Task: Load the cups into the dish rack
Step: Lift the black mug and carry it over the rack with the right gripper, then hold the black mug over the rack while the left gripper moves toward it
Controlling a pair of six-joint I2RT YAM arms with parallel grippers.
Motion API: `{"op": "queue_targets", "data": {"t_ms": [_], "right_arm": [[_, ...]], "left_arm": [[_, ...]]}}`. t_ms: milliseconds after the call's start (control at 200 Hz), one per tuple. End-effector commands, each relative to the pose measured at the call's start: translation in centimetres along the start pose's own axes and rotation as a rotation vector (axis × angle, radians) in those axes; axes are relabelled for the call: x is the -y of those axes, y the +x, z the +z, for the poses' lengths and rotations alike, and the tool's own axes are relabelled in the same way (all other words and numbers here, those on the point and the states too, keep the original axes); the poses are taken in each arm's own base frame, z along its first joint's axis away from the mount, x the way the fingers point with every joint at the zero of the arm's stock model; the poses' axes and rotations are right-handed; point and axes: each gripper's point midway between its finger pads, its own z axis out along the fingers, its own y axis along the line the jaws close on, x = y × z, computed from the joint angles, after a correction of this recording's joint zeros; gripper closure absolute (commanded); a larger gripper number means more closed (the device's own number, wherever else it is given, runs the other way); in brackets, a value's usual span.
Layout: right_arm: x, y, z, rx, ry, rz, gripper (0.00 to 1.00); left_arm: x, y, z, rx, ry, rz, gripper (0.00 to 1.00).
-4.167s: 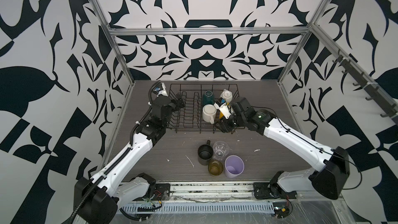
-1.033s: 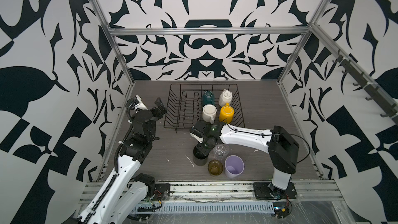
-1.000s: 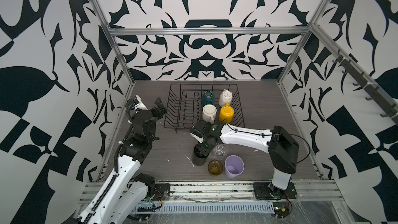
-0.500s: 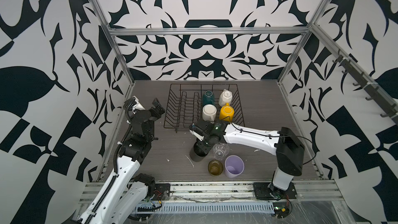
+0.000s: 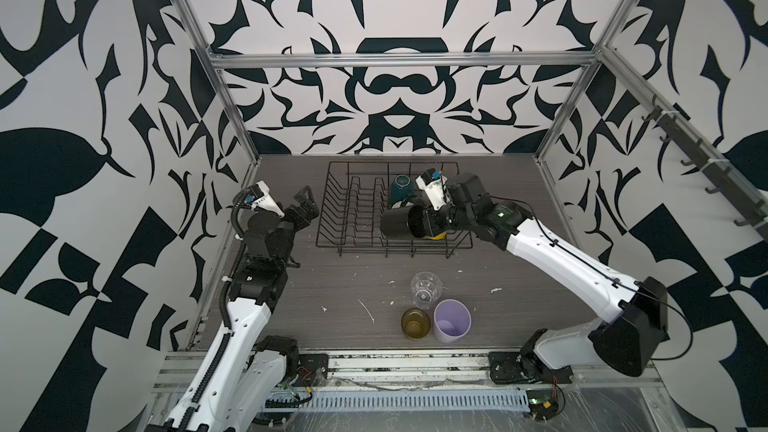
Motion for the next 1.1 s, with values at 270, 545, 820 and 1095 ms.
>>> {"op": "queue_targets", "data": {"t_ms": [270, 545, 820, 1095], "right_arm": [[-1.4, -7.3, -3.6, 0.248, -0.289, 0.089, 1.00], [-2.8, -7.9, -5.0, 0.328, -0.328, -0.117, 1.00], [-3.6, -7.8, -5.7, 0.470, -0.329, -0.380, 1.00], [-6.4, -7.4, -7.0, 0.535, -0.347, -0.607, 1.00]], "left_arm": [[8.7, 1.9, 0.4, -0.074, 0.534, 0.119, 0.01], [14.6, 4.3, -2.7, -0.270, 0.978, 0.137, 0.01], [15.4, 4.6, -3.9, -0.299, 1.069, 0.131, 0.01], [15.8, 5.0, -4.6, -0.348, 1.116, 0.128, 0.01]]}}
